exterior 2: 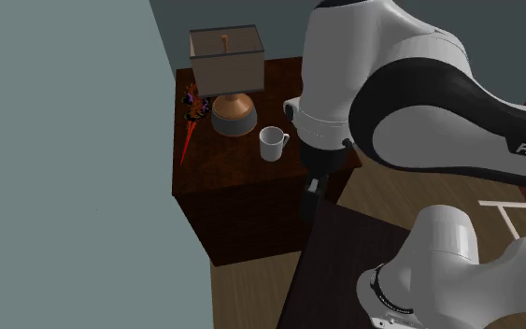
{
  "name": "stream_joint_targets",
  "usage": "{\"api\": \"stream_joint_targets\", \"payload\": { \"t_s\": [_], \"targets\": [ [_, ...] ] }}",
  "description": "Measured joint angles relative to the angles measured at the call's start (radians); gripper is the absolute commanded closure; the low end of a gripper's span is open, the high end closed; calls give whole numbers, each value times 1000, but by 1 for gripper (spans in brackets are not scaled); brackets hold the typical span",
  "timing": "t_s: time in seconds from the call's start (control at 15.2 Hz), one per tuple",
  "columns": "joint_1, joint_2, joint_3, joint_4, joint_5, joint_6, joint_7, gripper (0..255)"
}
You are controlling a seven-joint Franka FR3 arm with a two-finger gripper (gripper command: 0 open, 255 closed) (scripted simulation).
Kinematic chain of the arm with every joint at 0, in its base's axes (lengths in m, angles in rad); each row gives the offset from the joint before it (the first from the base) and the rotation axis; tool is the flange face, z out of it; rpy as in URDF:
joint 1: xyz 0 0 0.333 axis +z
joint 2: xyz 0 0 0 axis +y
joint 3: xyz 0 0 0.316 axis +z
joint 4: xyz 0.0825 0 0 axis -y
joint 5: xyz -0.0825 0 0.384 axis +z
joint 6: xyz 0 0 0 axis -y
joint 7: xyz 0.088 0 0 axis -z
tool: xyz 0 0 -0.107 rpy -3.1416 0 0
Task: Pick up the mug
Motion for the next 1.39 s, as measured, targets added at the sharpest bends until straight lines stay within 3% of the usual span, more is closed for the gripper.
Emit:
{"api": "stream_joint_targets", "payload": {
  "t_s": [0.26,0.59,1.39],
  "targets": [
    [-12,34,-24,-16,-34,53,-36,0],
    [-36,126,-74,-46,-100,191,-108,0],
    [-82,469,-205,14,-201,533,-272,0]
  ]
}}
